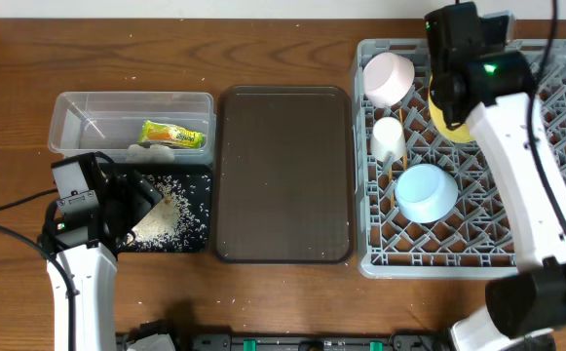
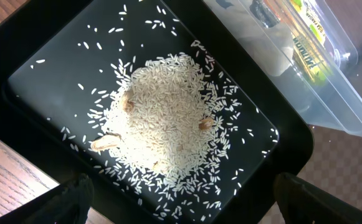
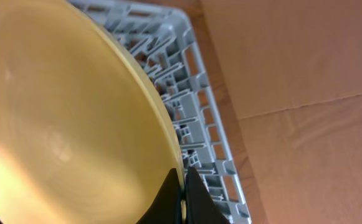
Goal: Sort waste into correct bins and load items into the dishwasher rack
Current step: 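Lower the yellow plate upright into the rack's upper slots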
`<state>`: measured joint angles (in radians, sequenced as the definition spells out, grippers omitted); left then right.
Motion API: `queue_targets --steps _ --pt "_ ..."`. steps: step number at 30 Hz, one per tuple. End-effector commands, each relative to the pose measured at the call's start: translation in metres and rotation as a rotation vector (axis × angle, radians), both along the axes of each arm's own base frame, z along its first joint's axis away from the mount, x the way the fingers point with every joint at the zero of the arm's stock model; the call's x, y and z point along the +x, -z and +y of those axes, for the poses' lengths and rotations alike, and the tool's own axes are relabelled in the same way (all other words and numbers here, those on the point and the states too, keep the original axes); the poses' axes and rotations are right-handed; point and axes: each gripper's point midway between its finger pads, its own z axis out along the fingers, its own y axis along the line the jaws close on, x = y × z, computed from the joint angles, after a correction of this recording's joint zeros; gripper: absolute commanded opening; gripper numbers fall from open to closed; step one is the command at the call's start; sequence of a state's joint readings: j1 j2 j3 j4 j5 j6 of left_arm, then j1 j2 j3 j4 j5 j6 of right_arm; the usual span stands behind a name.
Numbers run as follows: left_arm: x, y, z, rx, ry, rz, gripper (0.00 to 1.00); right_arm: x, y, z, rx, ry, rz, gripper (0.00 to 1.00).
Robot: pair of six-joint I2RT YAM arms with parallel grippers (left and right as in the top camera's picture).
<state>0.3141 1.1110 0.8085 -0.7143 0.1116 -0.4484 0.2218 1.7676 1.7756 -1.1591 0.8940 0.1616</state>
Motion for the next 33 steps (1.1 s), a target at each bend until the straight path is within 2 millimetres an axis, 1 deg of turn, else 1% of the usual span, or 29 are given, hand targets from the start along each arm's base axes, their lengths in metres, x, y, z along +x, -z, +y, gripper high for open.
queue_targets --steps 1,5,7,14,22,27,33 --pt "0.001 -0.004 0.005 0.014 -0.016 -0.005 0.95 0.002 0.017 -0.006 -0.012 0.031 0.037 0.01" --pt "0.001 -0.004 0.005 0.014 -0.017 -0.005 0.95 0.007 0.031 -0.004 -0.02 0.031 0.075 0.01" --pt "0.001 -0.004 0.005 0.014 -0.016 -0.005 0.95 0.009 0.036 -0.004 -0.022 0.031 0.085 0.01" --pt "0.001 -0.004 0.005 0.014 -0.017 -0.005 0.95 0.011 0.04 -0.004 0.001 0.069 0.048 0.01" --pt "0.001 -0.004 0.005 0.014 -0.016 -0.005 0.95 0.013 0.051 0.006 0.086 0.049 0.055 0.01" --pt "0.001 -0.004 0.005 0.014 -0.016 -0.005 0.95 0.014 0.055 0.007 0.093 0.056 0.055 0.01" --pt "0.001 -0.004 0.005 0.014 -0.016 -0.005 0.95 0.018 0.067 0.01 0.108 0.056 0.074 0.05"
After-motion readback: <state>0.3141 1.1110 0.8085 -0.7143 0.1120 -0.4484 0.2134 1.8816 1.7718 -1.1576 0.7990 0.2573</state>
